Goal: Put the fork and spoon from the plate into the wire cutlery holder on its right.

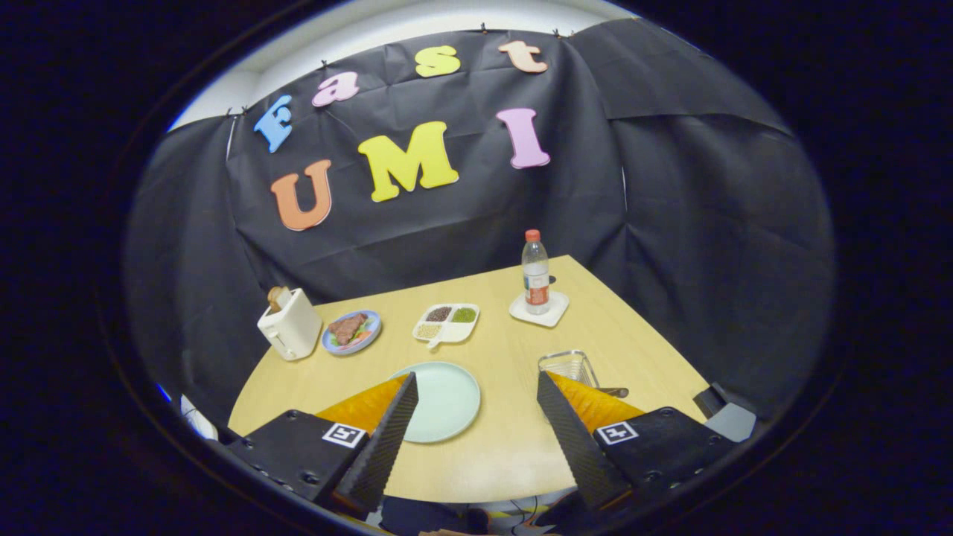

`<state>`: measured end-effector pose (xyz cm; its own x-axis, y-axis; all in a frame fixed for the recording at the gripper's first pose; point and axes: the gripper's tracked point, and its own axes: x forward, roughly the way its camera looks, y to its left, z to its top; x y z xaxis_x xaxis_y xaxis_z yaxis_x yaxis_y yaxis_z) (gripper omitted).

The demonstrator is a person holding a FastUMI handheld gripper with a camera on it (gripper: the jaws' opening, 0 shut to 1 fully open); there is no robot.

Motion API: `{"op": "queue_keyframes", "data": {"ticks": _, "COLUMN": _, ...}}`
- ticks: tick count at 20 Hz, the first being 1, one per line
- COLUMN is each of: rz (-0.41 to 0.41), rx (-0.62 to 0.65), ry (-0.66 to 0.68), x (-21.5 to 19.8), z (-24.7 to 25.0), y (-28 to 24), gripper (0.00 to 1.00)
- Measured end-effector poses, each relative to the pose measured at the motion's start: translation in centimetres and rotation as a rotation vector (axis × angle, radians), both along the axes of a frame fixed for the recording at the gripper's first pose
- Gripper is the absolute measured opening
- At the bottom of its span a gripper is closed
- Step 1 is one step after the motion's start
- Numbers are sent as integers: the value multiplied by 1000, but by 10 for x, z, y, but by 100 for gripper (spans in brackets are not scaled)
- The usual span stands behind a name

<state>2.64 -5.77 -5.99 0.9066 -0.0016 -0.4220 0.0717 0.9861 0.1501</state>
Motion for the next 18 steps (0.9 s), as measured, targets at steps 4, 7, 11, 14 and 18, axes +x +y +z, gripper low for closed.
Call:
{"op": "queue_keyframes", "data": {"ticks": 4, "rz": 33, "rx": -28, "ry": -106, "x": -19, "z": 29, "y": 29, "gripper": 96}}
{"op": "queue_keyframes", "data": {"ticks": 7, "rz": 52, "rx": -81, "ry": -203, "x": -33, "z": 50, "y": 50, "gripper": 96}}
{"op": "queue_keyframes", "data": {"ticks": 11, "rz": 74, "rx": -126, "ry": -314, "x": -52, "z": 69, "y": 72, "gripper": 96}}
{"op": "queue_keyframes", "data": {"ticks": 14, "rz": 69, "rx": -155, "ry": -366, "x": -59, "z": 73, "y": 80, "gripper": 96}}
{"op": "queue_keyframes", "data": {"ticks": 18, "rz": 46, "rx": -163, "ry": -360, "x": -58, "z": 65, "y": 81, "gripper": 96}}
